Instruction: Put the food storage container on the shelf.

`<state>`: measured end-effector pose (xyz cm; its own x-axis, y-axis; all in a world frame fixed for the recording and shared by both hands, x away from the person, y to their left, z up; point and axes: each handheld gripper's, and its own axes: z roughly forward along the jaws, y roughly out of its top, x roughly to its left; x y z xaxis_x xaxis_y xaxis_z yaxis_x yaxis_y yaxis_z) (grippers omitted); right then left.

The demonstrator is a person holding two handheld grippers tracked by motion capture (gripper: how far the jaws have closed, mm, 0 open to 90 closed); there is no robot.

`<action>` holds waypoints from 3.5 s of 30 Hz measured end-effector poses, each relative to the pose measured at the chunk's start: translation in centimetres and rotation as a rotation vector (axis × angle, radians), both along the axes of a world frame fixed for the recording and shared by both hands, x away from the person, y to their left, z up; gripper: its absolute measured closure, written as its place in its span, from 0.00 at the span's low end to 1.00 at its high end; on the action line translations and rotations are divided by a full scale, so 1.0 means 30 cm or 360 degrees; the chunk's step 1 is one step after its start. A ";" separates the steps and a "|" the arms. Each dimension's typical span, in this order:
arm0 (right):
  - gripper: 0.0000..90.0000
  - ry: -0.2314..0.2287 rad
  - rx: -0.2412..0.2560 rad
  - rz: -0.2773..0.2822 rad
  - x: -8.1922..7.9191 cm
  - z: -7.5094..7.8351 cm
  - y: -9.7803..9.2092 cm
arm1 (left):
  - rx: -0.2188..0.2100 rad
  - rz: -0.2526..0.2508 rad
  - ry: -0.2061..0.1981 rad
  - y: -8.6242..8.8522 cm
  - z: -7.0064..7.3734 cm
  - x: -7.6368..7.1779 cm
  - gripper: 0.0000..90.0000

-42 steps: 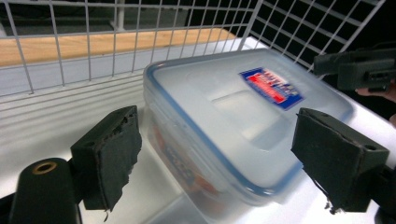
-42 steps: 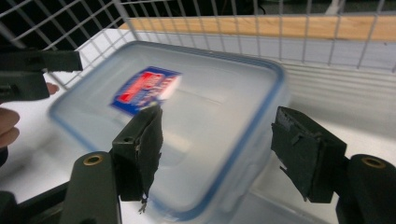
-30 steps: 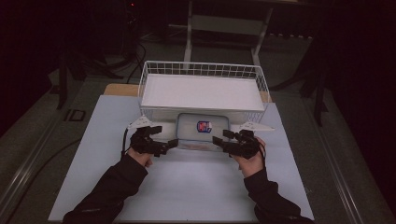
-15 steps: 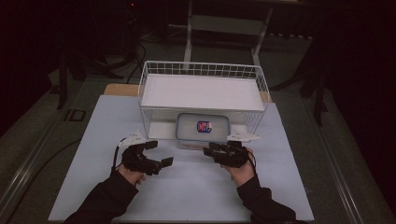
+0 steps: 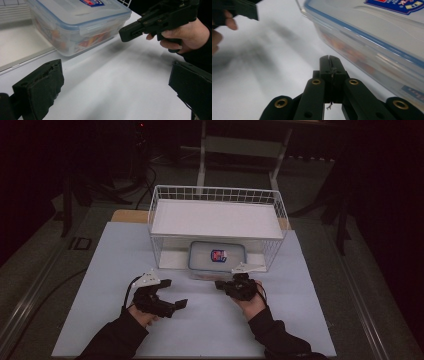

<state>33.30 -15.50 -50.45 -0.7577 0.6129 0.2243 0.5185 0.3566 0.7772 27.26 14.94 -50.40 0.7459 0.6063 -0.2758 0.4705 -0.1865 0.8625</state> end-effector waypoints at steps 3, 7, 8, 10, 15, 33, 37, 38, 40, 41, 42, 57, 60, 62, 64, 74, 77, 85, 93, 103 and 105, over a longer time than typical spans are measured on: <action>1.00 0.0017 -0.0027 -0.0025 0.022 -0.014 0.003 | 0.0003 0.0006 0.0001 0.001 -0.010 0.000 0.00; 1.00 0.0005 -0.0064 -0.0085 0.060 -0.017 0.000 | 0.0012 0.0008 0.0000 0.004 -0.021 0.000 0.00; 1.00 0.0015 -0.0058 -0.0088 0.067 -0.020 0.000 | 0.0013 0.0006 0.0002 0.005 -0.024 0.001 0.00; 1.00 0.0012 -0.0063 -0.0105 0.078 -0.023 0.003 | 0.0020 0.0011 0.0008 0.005 -0.029 0.002 0.00; 1.00 -0.0011 -0.0047 -0.0136 0.108 -0.013 -0.001 | 0.0007 0.0014 0.0009 0.008 -0.031 0.004 0.00; 1.00 -0.0062 -0.0053 -0.0213 0.215 -0.020 0.059 | 0.0032 0.0002 -0.0039 0.010 -0.022 0.000 0.00; 1.00 -0.0064 -0.0057 -0.0233 0.235 -0.019 0.063 | 0.0030 0.0000 -0.0035 0.010 -0.023 0.000 0.00; 1.00 -0.0060 -0.0053 -0.0241 0.238 -0.018 0.063 | 0.0032 0.0000 -0.0037 0.009 -0.023 0.000 0.00; 1.00 -0.0067 -0.0046 -0.0254 0.248 -0.019 0.064 | 0.0030 0.0000 -0.0036 0.007 -0.023 -0.001 0.00; 1.00 -0.0070 -0.0041 -0.0258 0.253 -0.019 0.064 | 0.0033 -0.0001 -0.0038 0.007 -0.023 -0.001 0.00; 1.00 -0.0066 -0.0042 -0.0259 0.255 -0.018 0.065 | 0.0033 -0.0002 -0.0040 0.006 -0.023 -0.001 0.00; 0.96 -0.0068 -0.0013 -0.0215 0.224 -0.006 0.062 | 0.0040 -0.0002 -0.0050 0.002 -0.016 -0.006 0.00; 0.88 -0.0060 0.0016 -0.0184 0.191 0.000 0.051 | 0.0042 -0.0001 -0.0053 0.001 -0.015 -0.007 0.00; 0.81 -0.0066 0.0016 -0.0163 0.170 0.004 0.043 | 0.0040 -0.0001 -0.0050 0.002 -0.015 -0.006 0.00; 0.72 -0.0077 0.0022 -0.0151 0.150 0.011 0.034 | 0.0039 0.0001 -0.0055 0.002 -0.014 -0.006 0.00; 0.21 -0.0103 0.0211 -0.0061 0.077 0.054 -0.012 | 0.0045 0.0003 -0.0079 0.003 -0.004 -0.013 0.00; 0.16 -0.0121 0.0208 -0.0051 0.065 0.060 -0.016 | 0.0049 0.0002 -0.0073 0.004 -0.006 -0.012 0.00; 0.16 -0.0261 0.0186 -0.0029 -0.002 0.084 -0.063 | 0.0058 0.0002 -0.0086 0.006 -0.005 -0.020 0.00; 0.17 -0.0309 0.0184 -0.0047 -0.056 0.095 -0.134 | 0.0065 -0.0005 -0.0090 0.007 -0.005 -0.024 0.00; 0.16 -0.0309 0.0161 -0.0018 -0.130 0.073 -0.211 | 0.0064 -0.0029 -0.0108 0.005 -0.001 -0.035 0.00; 0.16 -0.0327 0.0153 -0.0011 -0.146 0.072 -0.226 | 0.0064 -0.0027 -0.0109 0.005 0.000 -0.036 0.00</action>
<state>28.92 -22.28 -48.30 -0.7892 0.6017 0.1233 0.3482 0.2728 0.8968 26.19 15.09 -50.39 0.7723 0.6031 -0.1994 0.4074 -0.2293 0.8840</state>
